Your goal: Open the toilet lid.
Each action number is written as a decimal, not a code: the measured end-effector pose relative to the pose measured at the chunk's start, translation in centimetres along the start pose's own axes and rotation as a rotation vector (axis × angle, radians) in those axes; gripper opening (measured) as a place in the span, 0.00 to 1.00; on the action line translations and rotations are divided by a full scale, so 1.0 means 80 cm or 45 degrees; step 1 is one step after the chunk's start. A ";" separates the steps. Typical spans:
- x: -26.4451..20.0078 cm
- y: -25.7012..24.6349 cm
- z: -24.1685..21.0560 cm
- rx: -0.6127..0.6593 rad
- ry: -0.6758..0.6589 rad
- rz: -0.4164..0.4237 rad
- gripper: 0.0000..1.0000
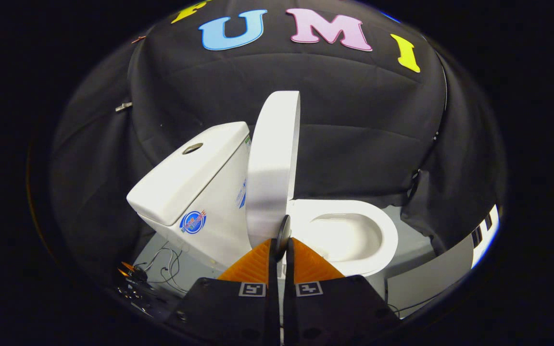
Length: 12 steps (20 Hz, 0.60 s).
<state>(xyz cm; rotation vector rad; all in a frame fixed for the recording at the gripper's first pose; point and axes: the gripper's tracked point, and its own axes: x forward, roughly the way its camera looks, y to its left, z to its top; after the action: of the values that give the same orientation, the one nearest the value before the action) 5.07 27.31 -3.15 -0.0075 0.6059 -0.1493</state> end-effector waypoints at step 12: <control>0.009 0.069 -0.003 -0.097 -0.017 -0.061 0.09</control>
<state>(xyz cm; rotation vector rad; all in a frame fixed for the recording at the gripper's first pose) 6.27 32.64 -4.01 -0.0968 0.5978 -0.1720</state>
